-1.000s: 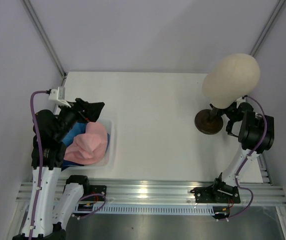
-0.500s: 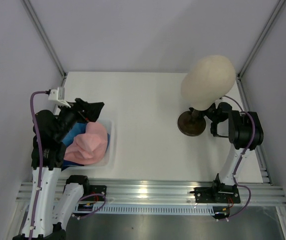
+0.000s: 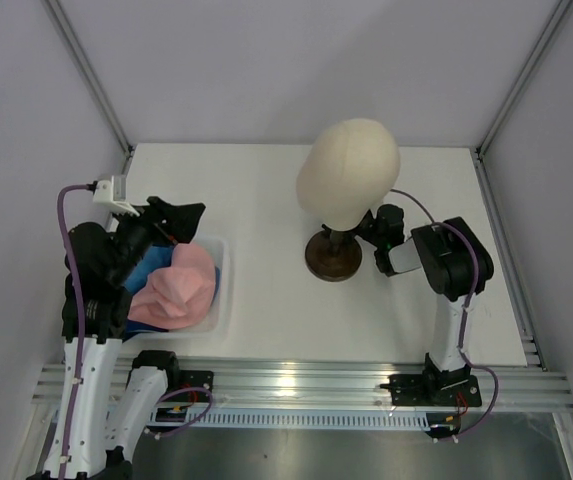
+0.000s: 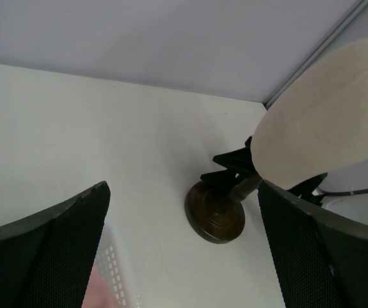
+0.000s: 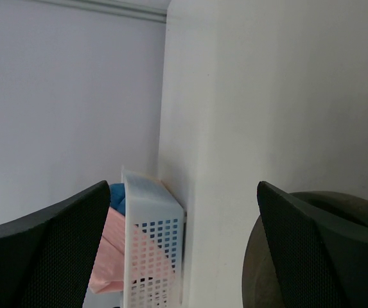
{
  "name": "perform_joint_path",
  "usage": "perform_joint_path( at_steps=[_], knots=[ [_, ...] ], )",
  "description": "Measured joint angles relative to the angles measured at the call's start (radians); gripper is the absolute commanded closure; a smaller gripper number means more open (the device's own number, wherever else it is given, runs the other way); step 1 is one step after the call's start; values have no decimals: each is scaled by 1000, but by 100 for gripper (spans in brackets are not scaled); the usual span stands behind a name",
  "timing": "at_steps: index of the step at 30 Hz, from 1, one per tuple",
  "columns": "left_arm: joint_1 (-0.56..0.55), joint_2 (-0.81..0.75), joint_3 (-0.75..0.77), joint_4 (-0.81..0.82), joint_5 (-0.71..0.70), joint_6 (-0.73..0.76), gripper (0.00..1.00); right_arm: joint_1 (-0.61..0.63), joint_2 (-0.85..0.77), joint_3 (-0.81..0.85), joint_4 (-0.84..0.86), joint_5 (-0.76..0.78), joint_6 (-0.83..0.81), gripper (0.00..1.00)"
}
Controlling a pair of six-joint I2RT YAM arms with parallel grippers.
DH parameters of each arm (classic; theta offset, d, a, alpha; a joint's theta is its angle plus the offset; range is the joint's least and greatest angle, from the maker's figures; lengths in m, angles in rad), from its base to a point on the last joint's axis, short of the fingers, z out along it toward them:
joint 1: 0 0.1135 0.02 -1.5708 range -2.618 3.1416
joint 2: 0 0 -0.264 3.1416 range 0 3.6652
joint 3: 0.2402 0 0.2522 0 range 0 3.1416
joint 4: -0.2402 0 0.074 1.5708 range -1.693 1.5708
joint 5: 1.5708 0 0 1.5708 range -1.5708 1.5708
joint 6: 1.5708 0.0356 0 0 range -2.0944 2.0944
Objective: Stack the hats
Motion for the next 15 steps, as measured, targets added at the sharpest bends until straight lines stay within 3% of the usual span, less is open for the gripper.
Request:
perform_joint_path(
  at_steps=[15],
  knots=[
    [1, 46, 0, -60, -65, 8, 0, 286, 101, 167, -37, 99, 66, 1]
  ],
)
